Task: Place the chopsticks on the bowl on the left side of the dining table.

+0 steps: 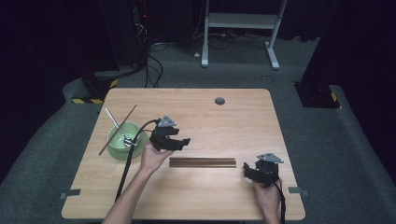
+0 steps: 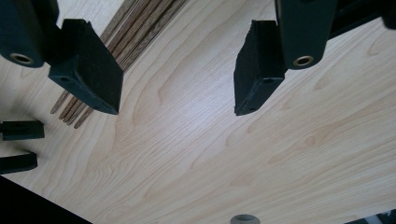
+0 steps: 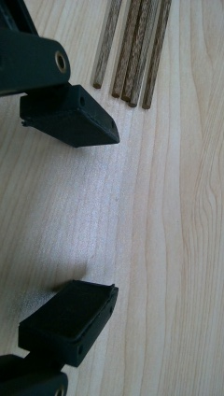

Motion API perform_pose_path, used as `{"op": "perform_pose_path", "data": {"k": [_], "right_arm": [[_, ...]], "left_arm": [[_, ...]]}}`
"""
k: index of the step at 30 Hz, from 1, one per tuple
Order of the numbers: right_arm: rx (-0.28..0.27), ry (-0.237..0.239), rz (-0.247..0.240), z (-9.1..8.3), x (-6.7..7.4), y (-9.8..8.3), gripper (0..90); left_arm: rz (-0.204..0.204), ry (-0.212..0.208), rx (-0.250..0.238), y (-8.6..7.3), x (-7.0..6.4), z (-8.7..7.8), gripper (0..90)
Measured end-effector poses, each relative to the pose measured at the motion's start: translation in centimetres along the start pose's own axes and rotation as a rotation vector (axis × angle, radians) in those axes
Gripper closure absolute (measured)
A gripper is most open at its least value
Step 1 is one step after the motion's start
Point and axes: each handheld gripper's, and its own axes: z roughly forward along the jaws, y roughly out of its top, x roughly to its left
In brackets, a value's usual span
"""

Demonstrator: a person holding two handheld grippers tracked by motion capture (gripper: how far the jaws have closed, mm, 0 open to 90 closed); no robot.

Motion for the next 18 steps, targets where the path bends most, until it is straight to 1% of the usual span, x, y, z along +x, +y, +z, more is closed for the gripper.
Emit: {"op": "perform_pose_path", "data": {"k": [1,2,4,5,7,9,10,11,13,14,16,17,18], "right_arm": [[0.0,0.0,0.0,0.0,0.0,0.0,22.4],[0.0,0.0,0.0,0.0,0.0,0.0,22.4],[0.0,0.0,0.0,0.0,0.0,0.0,22.3],[0.0,0.0,0.0,0.0,0.0,0.0,22.4],[0.0,0.0,0.0,0.0,0.0,0.0,22.3],[0.0,0.0,0.0,0.0,0.0,0.0,22.4],[0.0,0.0,0.0,0.0,0.0,0.0,22.4],[0.0,0.0,0.0,0.0,0.0,0.0,22.4],[0.0,0.0,0.0,0.0,0.0,0.0,22.4],[0.0,0.0,0.0,0.0,0.0,0.0,22.4],[0.0,0.0,0.0,0.0,0.0,0.0,22.4],[0.0,0.0,0.0,0.0,0.0,0.0,22.4],[0.0,0.0,0.0,0.0,0.0,0.0,22.4]], "left_arm": [[0.013,0.001,0.009,-0.1,-0.1,0.1,33.2],[0.017,0.001,0.01,-0.2,-0.2,0.3,33.3],[0.015,-0.002,0.008,-0.4,-0.6,0.8,33.3],[0.023,-0.003,0.015,-0.4,-0.6,0.9,33.3],[0.016,-0.01,0.014,-0.6,-1.0,1.3,33.3],[0.03,-0.016,0.03,-0.7,-1.2,1.6,33.4],[0.021,-0.018,0.022,-0.8,-1.4,1.8,33.5],[0.029,-0.018,0.028,-0.8,-1.4,1.9,33.8],[0.024,-0.023,0.027,-1.0,-1.7,2.2,33.8],[0.017,-0.023,0.019,-1.1,-1.8,2.5,34.4],[0.033,-0.026,0.024,-1.2,-2.0,2.7,35.3],[0.03,-0.029,0.016,-1.3,-2.2,2.9,35.6],[0.038,-0.032,0.023,-1.4,-2.2,3.0,35.8]]}}
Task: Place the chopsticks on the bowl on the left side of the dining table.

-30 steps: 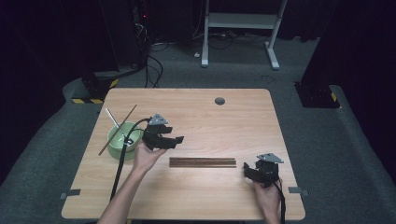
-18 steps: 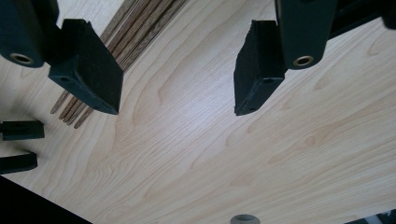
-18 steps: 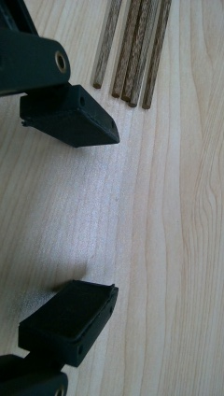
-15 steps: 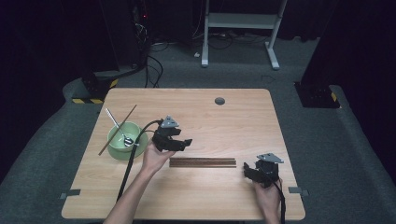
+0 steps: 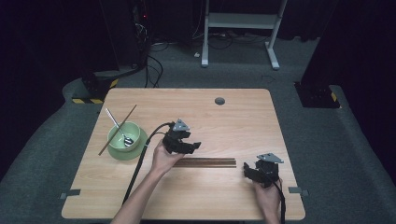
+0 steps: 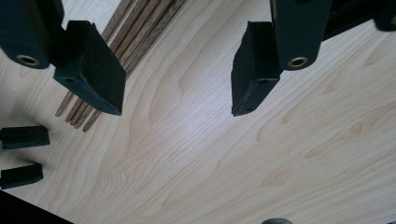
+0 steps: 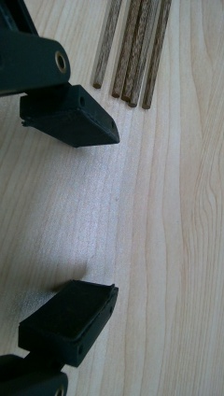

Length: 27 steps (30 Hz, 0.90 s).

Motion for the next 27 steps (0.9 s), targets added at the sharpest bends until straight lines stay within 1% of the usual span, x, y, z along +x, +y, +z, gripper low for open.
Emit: {"op": "perform_pose_path", "data": {"k": [2,5,6,7,10,11,14,16,17,18,19,20,21,22,24,25,26,27], "right_arm": [[0.0,0.0,0.0,0.0,0.0,0.0,22.4],[0.0,0.0,0.0,0.0,0.0,0.0,22.3],[0.0,0.0,0.0,0.0,0.0,0.0,22.4],[0.0,0.0,0.0,0.0,0.0,0.0,22.4],[0.0,0.0,0.0,0.0,0.0,0.0,22.4],[0.0,0.0,0.0,0.0,0.0,0.0,22.3],[0.0,0.0,0.0,0.0,0.0,0.0,22.4],[0.0,0.0,0.0,0.0,0.0,0.0,22.4],[0.0,0.0,0.0,0.0,0.0,0.0,22.4],[0.0,0.0,0.0,0.0,0.0,0.0,22.4],[0.0,0.0,0.0,0.0,0.0,0.0,22.4],[0.0,0.0,0.0,0.0,0.0,0.0,22.4],[0.0,0.0,0.0,0.0,0.0,0.0,22.3],[0.0,0.0,0.0,0.0,0.0,0.0,22.4],[0.0,0.0,0.0,0.0,0.0,0.0,22.3],[0.0,0.0,0.0,0.0,0.0,0.0,22.4],[0.0,0.0,0.0,0.0,0.0,0.0,22.3],[0.0,0.0,0.0,0.0,0.0,0.0,22.4]], "left_arm": [[-0.002,-0.002,-0.001,-0.3,-0.3,0.4,35.8],[0.014,-0.007,0.016,-0.6,-0.5,0.8,35.8],[0.008,-0.006,0.013,-0.8,-0.6,0.9,35.8],[0.021,-0.007,0.027,-0.9,-0.6,1.1,35.8],[0.015,-0.009,0.025,-1.3,-0.8,1.4,36.5],[0.023,-0.012,0.039,-1.4,-0.7,1.5,36.7],[0.015,-0.012,0.049,-1.8,-0.9,2.0,36.8],[0.021,-0.013,0.065,-2.0,-0.9,2.2,36.8],[0.01,-0.015,0.063,-2.3,-1.1,2.5,36.8],[0.026,-0.017,0.075,-2.4,-1.0,2.6,36.8],[0.015,-0.018,0.071,-2.5,-1.1,2.7,36.8],[0.024,-0.02,0.081,-2.6,-1.1,2.8,36.9],[0.013,-0.02,0.074,-2.7,-1.2,3.0,37.1],[0.018,-0.019,0.082,-2.8,-1.2,3.0,37.4],[0.006,-0.017,0.082,-3.0,-1.4,3.3,37.8],[0.026,-0.018,0.098,-3.1,-1.3,3.4,37.8],[0.017,-0.015,0.095,-3.2,-1.4,3.5,37.8],[0.016,-0.015,0.097,-3.4,-1.4,3.6,37.9]]}}
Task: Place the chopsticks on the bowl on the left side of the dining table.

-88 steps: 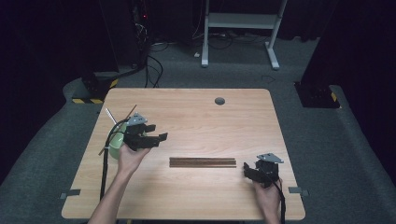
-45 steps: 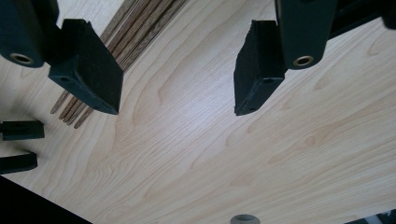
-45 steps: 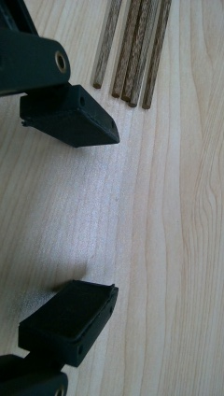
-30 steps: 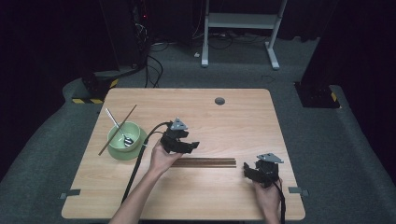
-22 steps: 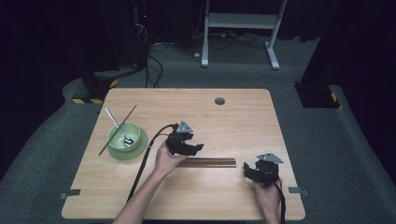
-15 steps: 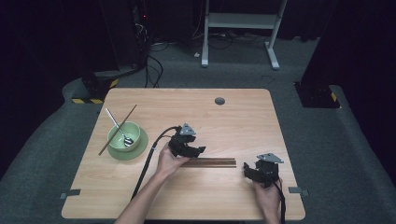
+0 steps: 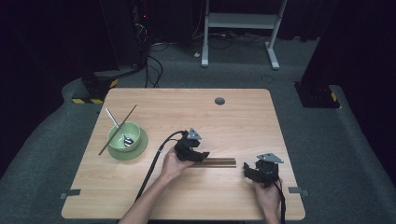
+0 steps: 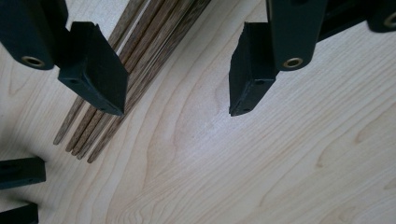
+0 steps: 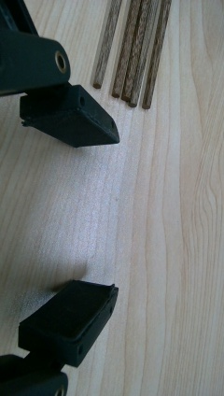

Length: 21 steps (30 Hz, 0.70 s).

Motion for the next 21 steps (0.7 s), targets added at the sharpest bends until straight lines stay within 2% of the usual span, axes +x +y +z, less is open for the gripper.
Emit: {"op": "perform_pose_path", "data": {"k": [7,9,13,15,17,19,21], "right_arm": [[0.0,0.0,0.0,0.0,0.0,0.0,22.4],[0.0,0.0,0.0,0.0,0.0,0.0,22.4],[0.0,0.0,0.0,0.0,0.0,0.0,22.3],[0.0,0.0,0.0,0.0,0.0,0.0,22.4],[0.0,0.0,0.0,0.0,0.0,0.0,22.4],[0.0,0.0,0.0,0.0,0.0,0.0,22.4],[0.0,0.0,0.0,0.0,0.0,0.0,22.4]], "left_arm": [[0.019,0.009,0.031,-0.7,-0.2,0.7,38.4],[0.003,0.015,0.023,-0.8,-0.3,1.0,38.9],[0.005,0.011,0.036,-1.0,-0.1,1.2,39.4],[-0.011,0.016,0.024,-1.1,-0.2,1.4,39.9],[-0.014,0.017,0.023,-1.2,-0.2,1.6,40.3],[0.001,0.019,0.04,-1.2,0.0,1.6,40.6],[-0.025,0.024,0.027,-1.3,-0.1,1.8,40.9]]}}
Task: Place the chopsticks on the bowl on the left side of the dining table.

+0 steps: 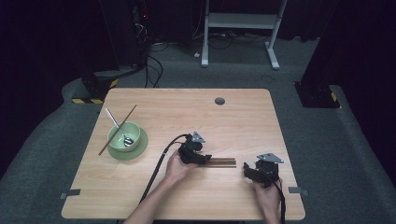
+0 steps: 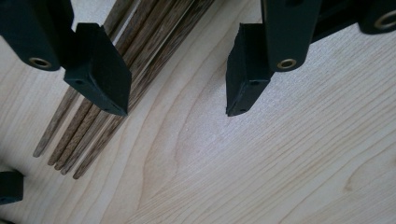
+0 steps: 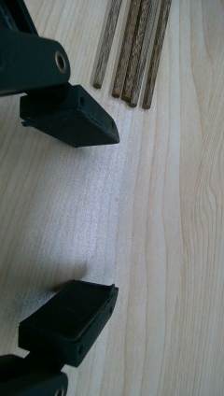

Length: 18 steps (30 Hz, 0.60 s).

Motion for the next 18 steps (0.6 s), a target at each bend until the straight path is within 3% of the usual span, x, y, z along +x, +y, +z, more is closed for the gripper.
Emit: {"op": "perform_pose_path", "data": {"k": [12,18], "right_arm": [[0.0,0.0,0.0,0.0,0.0,0.0,22.4],[0.0,0.0,0.0,-0.01,0.01,-0.01,22.4]], "left_arm": [[-0.004,0.007,0.011,-0.23,0.36,0.19,42.3],[0.021,0.016,0.022,-0.28,0.43,0.09,42.6]]}}
